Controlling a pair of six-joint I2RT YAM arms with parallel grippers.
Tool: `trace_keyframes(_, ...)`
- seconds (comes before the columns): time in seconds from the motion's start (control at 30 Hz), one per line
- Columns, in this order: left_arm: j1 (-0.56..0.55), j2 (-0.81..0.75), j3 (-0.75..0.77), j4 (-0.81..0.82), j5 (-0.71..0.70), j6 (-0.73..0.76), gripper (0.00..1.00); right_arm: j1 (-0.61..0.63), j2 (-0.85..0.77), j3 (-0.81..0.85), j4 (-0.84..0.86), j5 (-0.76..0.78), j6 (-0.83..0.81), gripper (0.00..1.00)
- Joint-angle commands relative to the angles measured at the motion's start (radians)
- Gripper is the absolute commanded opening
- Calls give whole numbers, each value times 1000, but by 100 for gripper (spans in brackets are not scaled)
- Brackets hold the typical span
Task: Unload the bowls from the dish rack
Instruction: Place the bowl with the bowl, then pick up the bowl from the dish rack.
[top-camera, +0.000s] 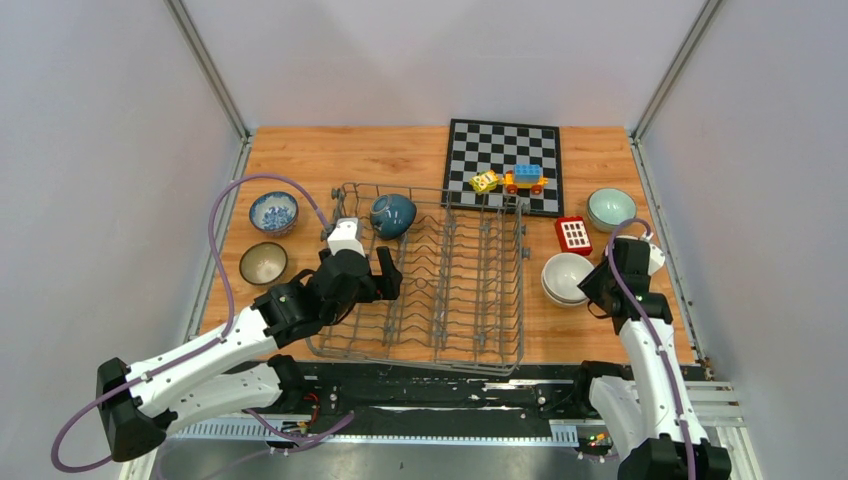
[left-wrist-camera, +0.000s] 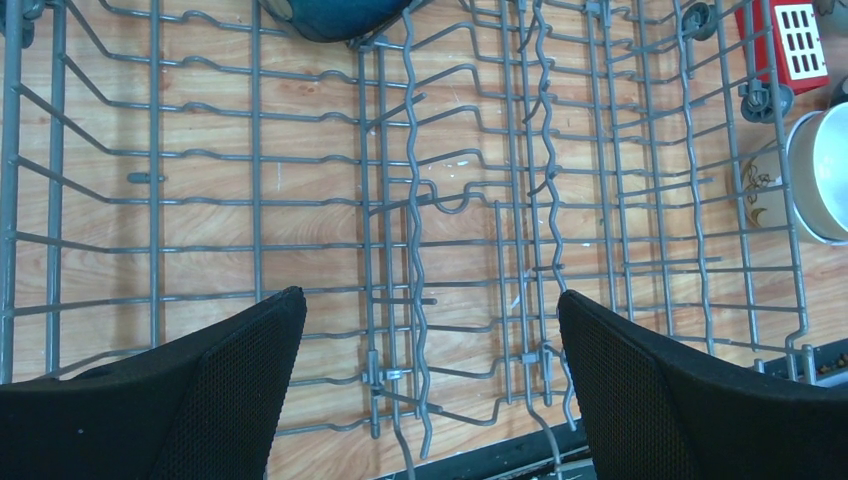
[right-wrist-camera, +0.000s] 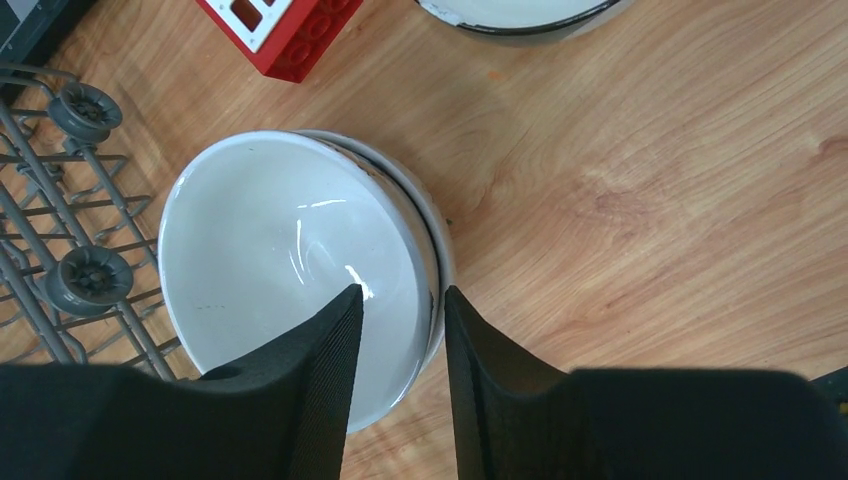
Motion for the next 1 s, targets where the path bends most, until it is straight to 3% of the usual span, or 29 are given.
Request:
trace_keyframes(0.0, -5, 5, -15, 20, 2, -16, 98, -11, -9, 52, -40, 12, -26, 40)
trace_keyframes(0.3, -4, 22, -7, 27, 7, -5, 98, 0, -21, 148, -136, 18, -57, 59)
trace_keyframes(0.6, -5, 9, 17, 16, -20, 39, 98, 93, -68, 312, -189, -25, -77, 55)
trace_keyframes(0.8, -4, 31, 84, -16, -111, 155, 100, 275, -60, 533, -220, -96, -153, 54)
trace_keyframes(0.97, -5, 64, 139, -57, -163, 221, 100, 471, -28, 605, -158, -172, -204, 53)
